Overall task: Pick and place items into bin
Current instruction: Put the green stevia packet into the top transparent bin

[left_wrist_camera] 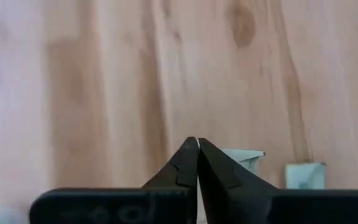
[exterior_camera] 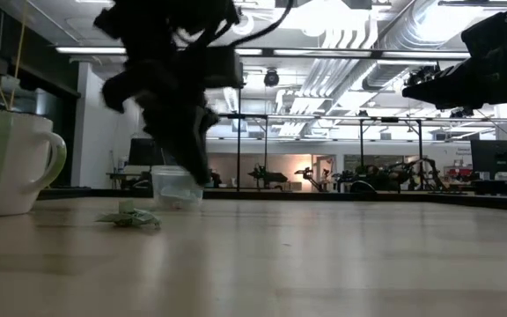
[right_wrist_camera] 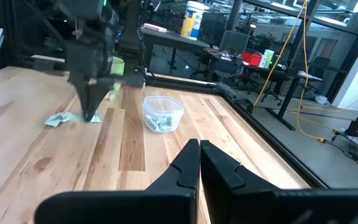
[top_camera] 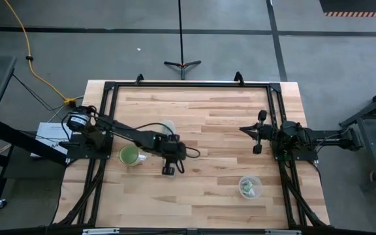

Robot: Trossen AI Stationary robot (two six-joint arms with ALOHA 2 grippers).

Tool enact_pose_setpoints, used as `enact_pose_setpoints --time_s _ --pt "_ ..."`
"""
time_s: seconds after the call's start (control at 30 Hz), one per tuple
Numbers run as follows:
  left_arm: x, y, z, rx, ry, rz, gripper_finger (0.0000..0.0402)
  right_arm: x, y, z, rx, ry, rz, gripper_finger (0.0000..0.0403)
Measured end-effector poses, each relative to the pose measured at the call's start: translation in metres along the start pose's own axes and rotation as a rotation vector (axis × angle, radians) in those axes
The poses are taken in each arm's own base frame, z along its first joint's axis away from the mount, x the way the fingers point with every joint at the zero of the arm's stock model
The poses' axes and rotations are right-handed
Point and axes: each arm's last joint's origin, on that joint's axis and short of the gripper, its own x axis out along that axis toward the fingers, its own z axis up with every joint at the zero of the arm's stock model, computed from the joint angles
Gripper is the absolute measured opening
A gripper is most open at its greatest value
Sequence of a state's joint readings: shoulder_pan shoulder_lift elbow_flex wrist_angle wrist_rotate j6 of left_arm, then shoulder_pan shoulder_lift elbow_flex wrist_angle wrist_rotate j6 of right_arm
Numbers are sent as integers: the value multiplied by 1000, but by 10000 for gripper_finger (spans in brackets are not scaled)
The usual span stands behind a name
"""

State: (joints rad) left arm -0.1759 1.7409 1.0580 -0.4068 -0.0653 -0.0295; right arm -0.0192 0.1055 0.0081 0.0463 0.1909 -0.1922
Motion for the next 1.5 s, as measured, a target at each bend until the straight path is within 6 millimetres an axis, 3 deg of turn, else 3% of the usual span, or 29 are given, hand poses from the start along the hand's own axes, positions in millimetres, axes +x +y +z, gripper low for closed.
enact_pose_setpoints --time_s 0.23,0.37,0.47,0.7,0.87,1.1,1.2,1.5 --pt "-41 9 24 128 183 229 22 1 0 -1 -2 11 2 6" --pt "-59 18 27 161 280 416 35 1 1 -2 -4 19 3 7" --pt "-62 31 25 158 323 499 32 1 1 -2 -4 18 3 7" --pt "-59 68 20 55 376 516 24 1 1 -2 -4 19 3 8" --pt "-59 88 15 10 396 428 43 1 1 -2 -4 19 4 3" --pt "-58 103 10 -1 397 193 22 1 1 -2 -4 19 3 4" --pt "-58 108 9 -21 392 197 49 1 1 -2 -4 19 3 2" --pt "-58 116 10 -42 374 264 195 1 1 -2 -22 19 4 6"
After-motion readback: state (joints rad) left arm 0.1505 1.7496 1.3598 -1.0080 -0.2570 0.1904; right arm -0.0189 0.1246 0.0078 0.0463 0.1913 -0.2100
